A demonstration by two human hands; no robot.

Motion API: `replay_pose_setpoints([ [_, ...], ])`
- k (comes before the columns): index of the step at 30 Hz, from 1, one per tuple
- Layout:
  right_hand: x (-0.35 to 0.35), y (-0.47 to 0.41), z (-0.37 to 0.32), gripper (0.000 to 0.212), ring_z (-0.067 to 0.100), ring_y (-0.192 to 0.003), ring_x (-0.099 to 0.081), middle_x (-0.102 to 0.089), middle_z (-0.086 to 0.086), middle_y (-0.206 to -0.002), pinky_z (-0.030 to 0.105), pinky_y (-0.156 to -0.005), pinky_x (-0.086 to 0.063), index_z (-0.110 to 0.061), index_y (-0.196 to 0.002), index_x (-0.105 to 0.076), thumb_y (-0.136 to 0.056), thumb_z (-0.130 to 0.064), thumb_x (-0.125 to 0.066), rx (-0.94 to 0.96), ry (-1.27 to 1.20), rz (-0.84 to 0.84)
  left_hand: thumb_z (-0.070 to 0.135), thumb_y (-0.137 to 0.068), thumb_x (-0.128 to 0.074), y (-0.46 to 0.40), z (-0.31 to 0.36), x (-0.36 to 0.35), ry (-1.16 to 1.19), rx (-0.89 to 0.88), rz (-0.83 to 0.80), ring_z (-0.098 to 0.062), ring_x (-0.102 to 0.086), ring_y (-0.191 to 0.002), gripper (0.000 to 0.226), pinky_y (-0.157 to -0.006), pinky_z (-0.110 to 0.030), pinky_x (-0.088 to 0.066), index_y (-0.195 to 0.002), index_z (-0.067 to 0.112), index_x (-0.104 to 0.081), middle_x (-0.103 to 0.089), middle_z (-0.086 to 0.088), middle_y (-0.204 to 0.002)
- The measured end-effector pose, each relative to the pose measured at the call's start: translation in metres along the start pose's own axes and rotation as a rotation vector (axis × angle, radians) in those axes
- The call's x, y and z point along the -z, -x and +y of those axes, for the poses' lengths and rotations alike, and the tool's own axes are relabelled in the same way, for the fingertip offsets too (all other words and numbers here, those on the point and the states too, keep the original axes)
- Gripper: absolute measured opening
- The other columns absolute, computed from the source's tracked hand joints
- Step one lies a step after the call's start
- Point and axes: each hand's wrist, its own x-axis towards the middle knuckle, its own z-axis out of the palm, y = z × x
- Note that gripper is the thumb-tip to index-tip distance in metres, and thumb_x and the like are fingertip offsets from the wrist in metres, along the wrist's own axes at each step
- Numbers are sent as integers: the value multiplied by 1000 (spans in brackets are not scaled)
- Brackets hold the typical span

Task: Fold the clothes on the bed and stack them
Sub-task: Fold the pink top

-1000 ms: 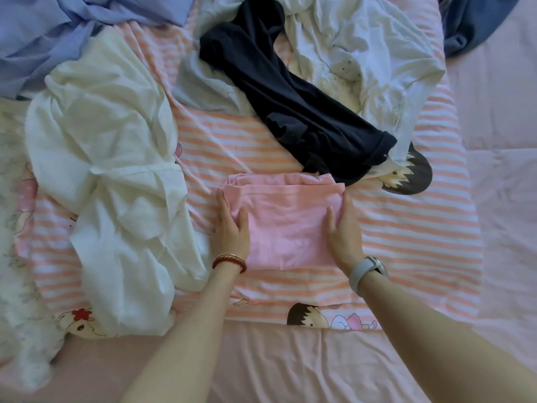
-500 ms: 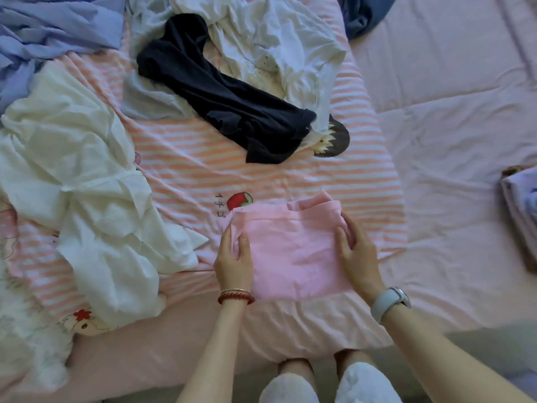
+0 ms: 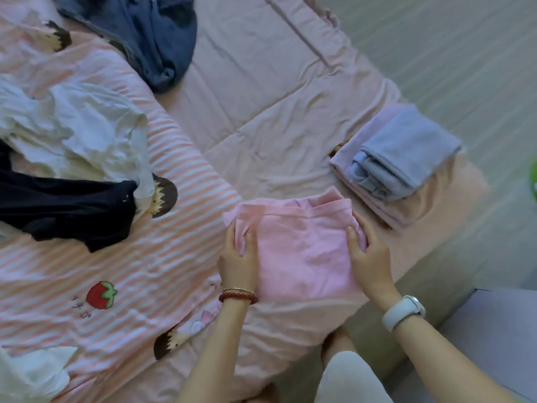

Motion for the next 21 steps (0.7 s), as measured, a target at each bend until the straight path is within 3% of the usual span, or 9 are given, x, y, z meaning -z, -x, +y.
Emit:
replay_pose_setpoints([
  [3, 55, -61, 14, 37, -8, -105, -47, -56, -8, -116, -3, -86, -31, -7, -124, -56, -90, -19, -48, 10, -20, 63, 32, -82, -52, -7, 49, -76, 60, -97, -41, 5, -49, -94, 43, -74, 1, -33, -120, 11, -59, -60, 5, -109],
  [5, 91, -104, 23, 33, -10, -102, -46, -55, -10, -115, -4, -84, -30, -8, -125, -55, -93, -14, -50, 28, -20, 105, 29, -82, -53, -12, 80, -127, 116, -115, -49, 2, -51, -98, 43, -79, 0, -35, -121, 10, -57, -59, 5, -110],
  [7, 124, -150, 30, 35, -10, -100, -45, -53, -10, -113, -5, -83, -29, -5, -125, -55, -92, -16, -49, 76, 11, 143, 19, -89, -56, -14, 106, -174, 173, -85, -30, -8, -52, -112, 41, -89, -9, -38, -130, 12, -50, -56, 2, -122],
  [9, 151, -195, 37, 38, -9, -99, -45, -53, -9, -112, -4, -83, -29, -3, -124, -56, -89, -17, -46, 127, 55, 149, 12, -92, -55, -11, 125, -212, 243, -44, -18, -8, -48, -119, 50, -92, -10, -38, -139, 15, -38, -48, 1, -134],
  [13, 185, -274, 55, 41, 12, -106, -55, -61, -5, -117, 13, -83, -37, -11, -125, -57, -87, -21, -43, 202, 171, 117, 8, -91, -57, 4, 138, -271, 408, 25, -38, 0, -52, -114, 60, -93, -9, -43, -142, 19, -28, -45, 2, -136],
  [16, 191, -317, 77, 42, 25, -110, -58, -62, 5, -123, 28, -86, -41, -13, -126, -57, -88, -24, -43, 271, 317, 31, 8, -89, -60, 3, 119, -298, 440, 140, -117, -11, -48, -125, 71, -104, -27, -42, -146, 20, -19, -40, -2, -143],
  [18, 186, -338, 96, 47, 32, -110, -56, -60, 11, -123, 37, -89, -41, -13, -129, -55, -87, -27, -41, 252, 431, -45, 16, -85, -64, -3, 103, -310, 367, 241, -187, -16, -45, -129, 83, -107, -38, -38, -147, 26, -10, -38, -4, -146],
  [21, 178, -339, 117, 46, 37, -99, -57, -61, 16, -112, 48, -86, -40, -12, -122, -60, -82, -23, -40, 282, 648, 42, 24, -82, -64, -1, 98, -318, -41, 252, -149, -22, -28, -134, 92, -103, -31, -31, -148, 21, -1, -28, -8, -146],
])
